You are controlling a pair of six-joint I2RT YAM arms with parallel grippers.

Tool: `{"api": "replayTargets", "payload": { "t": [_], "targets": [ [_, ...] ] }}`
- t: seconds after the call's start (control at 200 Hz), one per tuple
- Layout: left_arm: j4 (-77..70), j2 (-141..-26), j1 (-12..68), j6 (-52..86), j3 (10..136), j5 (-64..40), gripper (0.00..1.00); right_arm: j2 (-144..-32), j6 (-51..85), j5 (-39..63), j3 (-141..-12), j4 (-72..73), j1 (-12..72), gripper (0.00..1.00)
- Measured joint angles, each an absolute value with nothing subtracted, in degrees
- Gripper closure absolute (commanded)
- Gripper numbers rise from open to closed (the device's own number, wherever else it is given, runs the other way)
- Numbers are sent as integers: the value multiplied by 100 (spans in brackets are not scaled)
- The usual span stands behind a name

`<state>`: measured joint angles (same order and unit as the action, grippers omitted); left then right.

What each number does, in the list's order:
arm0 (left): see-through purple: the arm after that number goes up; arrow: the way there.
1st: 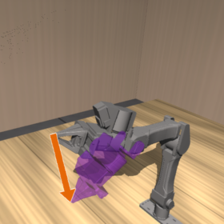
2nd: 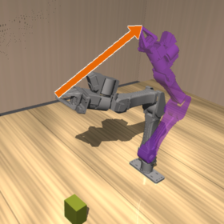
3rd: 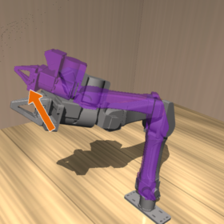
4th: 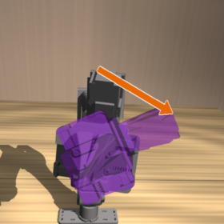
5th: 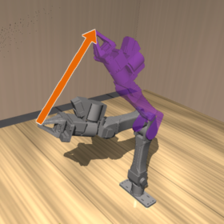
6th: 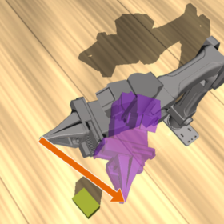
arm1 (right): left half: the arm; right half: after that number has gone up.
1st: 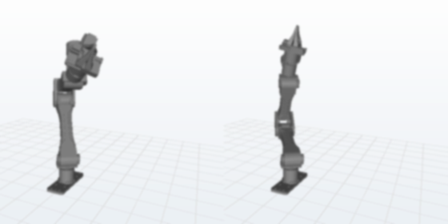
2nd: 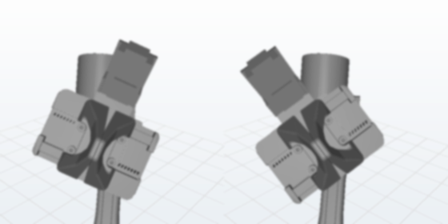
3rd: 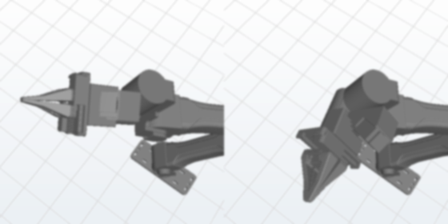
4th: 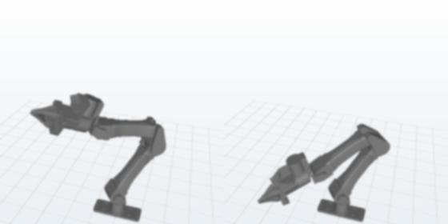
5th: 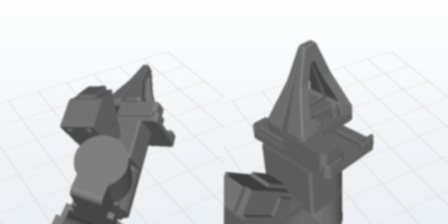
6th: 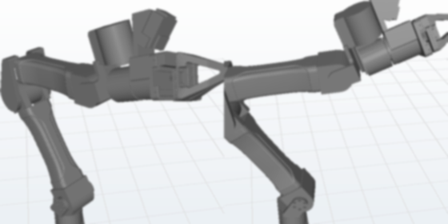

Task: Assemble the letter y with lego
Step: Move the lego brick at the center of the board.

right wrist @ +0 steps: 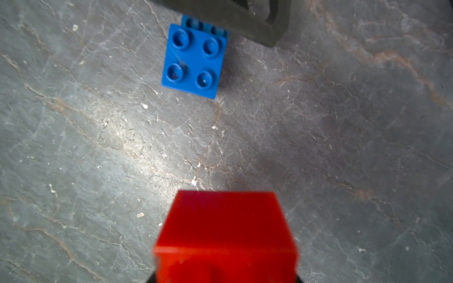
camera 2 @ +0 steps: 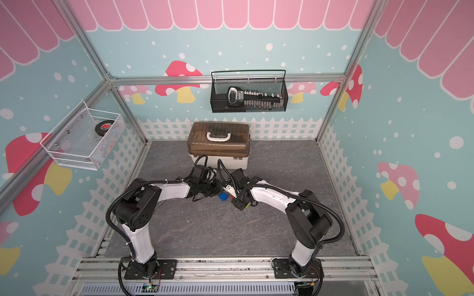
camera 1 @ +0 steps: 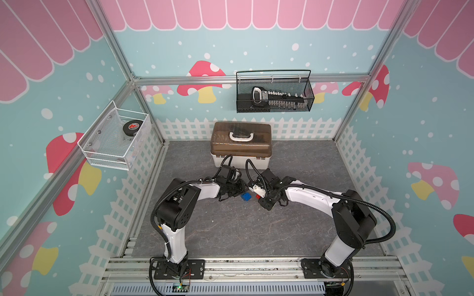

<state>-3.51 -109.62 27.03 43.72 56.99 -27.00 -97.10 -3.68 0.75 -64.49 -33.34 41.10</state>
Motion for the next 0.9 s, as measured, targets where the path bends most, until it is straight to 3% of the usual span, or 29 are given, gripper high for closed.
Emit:
{"api": "replayTargets", "payload": {
  "t": [0.64,0.805,0.901],
  "targets": [
    [-696,-10248,2762,4611,4613,-2788,66,-9710,-266,-40,-6370,-3310,4086,68],
    [-742,-10154,2764,4617,4475,-2792,78,-9710,-246,-47,-6370,-3310,4086,68],
    [-810,-10116,2762,4609,4445,-2792,79,-9710,-244,-54,-6370,-3310,4086,68]
  ]
}}
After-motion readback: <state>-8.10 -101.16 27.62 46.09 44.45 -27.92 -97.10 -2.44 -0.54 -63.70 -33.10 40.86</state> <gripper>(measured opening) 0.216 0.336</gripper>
